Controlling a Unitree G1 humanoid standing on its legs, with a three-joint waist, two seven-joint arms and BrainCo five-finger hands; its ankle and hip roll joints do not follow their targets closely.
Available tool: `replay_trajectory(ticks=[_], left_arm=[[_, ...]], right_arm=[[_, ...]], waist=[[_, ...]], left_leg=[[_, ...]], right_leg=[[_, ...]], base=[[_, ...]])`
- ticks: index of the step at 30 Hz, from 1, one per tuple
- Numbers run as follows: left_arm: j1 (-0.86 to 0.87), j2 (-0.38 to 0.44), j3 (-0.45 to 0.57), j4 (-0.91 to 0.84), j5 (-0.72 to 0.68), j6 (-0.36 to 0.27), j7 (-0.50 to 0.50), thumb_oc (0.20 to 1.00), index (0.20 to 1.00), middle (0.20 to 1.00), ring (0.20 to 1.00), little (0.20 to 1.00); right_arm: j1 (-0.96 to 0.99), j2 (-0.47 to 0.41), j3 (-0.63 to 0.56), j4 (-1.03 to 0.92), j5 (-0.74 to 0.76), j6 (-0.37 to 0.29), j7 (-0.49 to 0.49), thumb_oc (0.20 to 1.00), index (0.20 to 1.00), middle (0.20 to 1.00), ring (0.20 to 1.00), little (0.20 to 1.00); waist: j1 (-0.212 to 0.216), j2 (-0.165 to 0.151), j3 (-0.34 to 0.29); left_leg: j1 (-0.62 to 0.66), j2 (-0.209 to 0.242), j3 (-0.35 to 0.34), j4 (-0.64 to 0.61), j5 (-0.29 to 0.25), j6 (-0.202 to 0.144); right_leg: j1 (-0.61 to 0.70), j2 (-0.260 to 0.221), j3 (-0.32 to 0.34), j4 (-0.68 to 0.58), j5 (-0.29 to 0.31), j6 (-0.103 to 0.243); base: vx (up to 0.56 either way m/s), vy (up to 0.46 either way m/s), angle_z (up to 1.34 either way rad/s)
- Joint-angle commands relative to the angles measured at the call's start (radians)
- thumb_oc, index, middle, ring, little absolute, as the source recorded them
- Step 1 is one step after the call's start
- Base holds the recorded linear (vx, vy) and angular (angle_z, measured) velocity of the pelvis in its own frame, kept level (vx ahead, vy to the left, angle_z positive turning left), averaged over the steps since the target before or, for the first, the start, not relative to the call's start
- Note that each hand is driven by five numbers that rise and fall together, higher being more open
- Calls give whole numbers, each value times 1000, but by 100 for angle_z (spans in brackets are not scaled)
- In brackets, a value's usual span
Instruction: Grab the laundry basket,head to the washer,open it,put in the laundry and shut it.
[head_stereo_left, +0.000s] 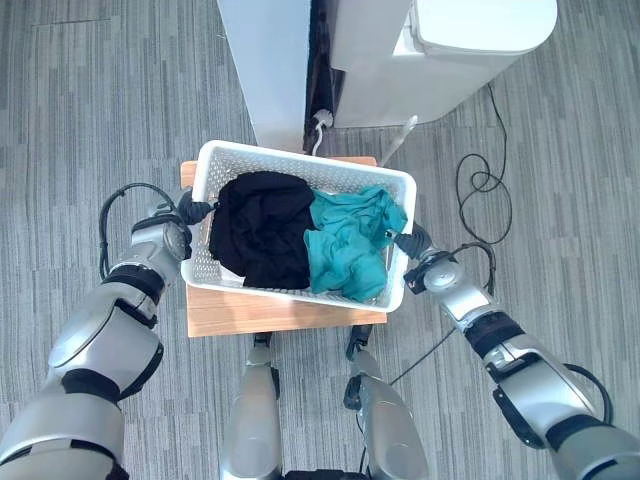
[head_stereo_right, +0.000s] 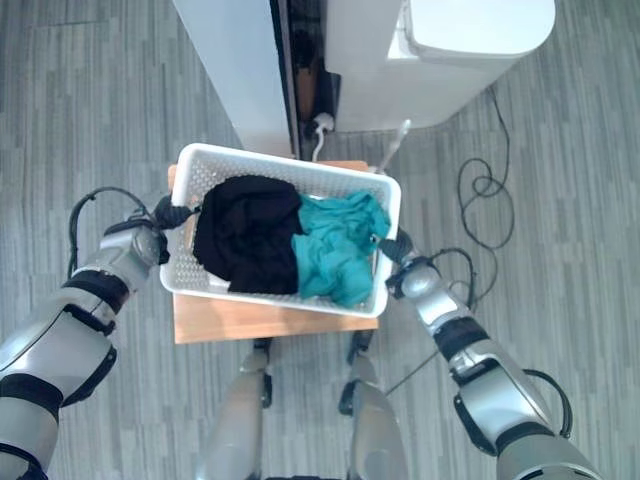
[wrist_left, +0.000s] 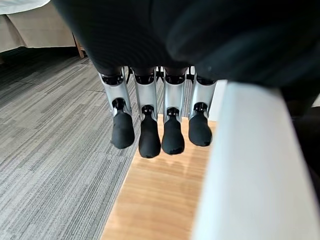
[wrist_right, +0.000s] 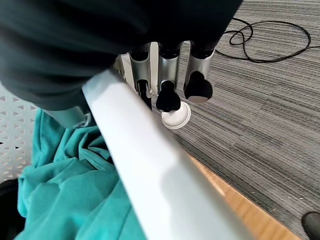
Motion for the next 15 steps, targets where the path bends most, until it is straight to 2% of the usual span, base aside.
replay_trajectory(ticks=[1,3,4,5,7,11,13,14,15], left_arm=[[107,-19,-15,-27,79,37,10,200,200,200,200,200],[208,50,66,-239,86,47,14,200,200,200,200,200],[317,95,167,-426,80,45,10,200,200,200,200,200],[327,98,173,-438,82,49,6,200,200,200,200,200],[475,116,307,-628,66,44,-15,200,200,200,200,200],[678,88,485,-844,-9,27,-52,200,200,200,200,200],[728,64,521,-881,-71,20,-77,200,200,200,200,200],[735,64,525,-885,-72,20,-79,200,200,200,200,200],[784,56,564,-918,-108,13,-100,200,200,200,200,200]], right_arm=[[44,-70,-77,-142,-16,-37,-9,200,200,200,200,200],[135,-98,-145,-239,-17,-27,1,200,200,200,200,200],[229,-121,-213,-304,-11,-21,19,200,200,200,200,200],[235,-121,-213,-311,-13,-19,21,200,200,200,200,200],[367,-137,-314,-396,-5,-4,50,200,200,200,200,200],[544,-152,-449,-489,0,29,104,200,200,200,200,200],[564,-151,-483,-482,19,41,119,200,200,200,200,200],[567,-153,-482,-484,19,43,121,200,200,200,200,200],[556,-156,-493,-470,16,53,138,200,200,200,200,200]], waist=[[11,53,26],[16,53,-3],[22,55,-33],[21,54,-35],[20,55,-70],[5,64,-128],[-5,72,-146],[-4,73,-148],[-12,80,-169]], left_leg=[[64,-15,-47,-144,42,49],[87,-20,-41,-132,14,54],[115,-26,-36,-122,-15,58],[112,-27,-35,-121,-11,59],[142,-40,-34,-111,-36,67],[194,-82,-26,-99,-71,91],[211,-111,-14,-100,-81,101],[211,-114,-11,-100,-81,103],[215,-121,30,-103,-82,106]], right_leg=[[63,-64,48,126,-138,84],[83,-71,51,134,-147,88],[105,-78,53,141,-157,93],[104,-79,54,139,-152,92],[132,-91,57,140,-155,95],[174,-121,64,133,-139,103],[172,-149,68,116,-75,121],[173,-151,71,109,-69,124],[138,-198,76,87,68,170]], base=[[69,15,2],[118,40,0],[104,44,-5],[125,49,-11],[130,61,-8],[116,130,7],[16,156,1],[-77,176,-1],[-136,133,-12]])
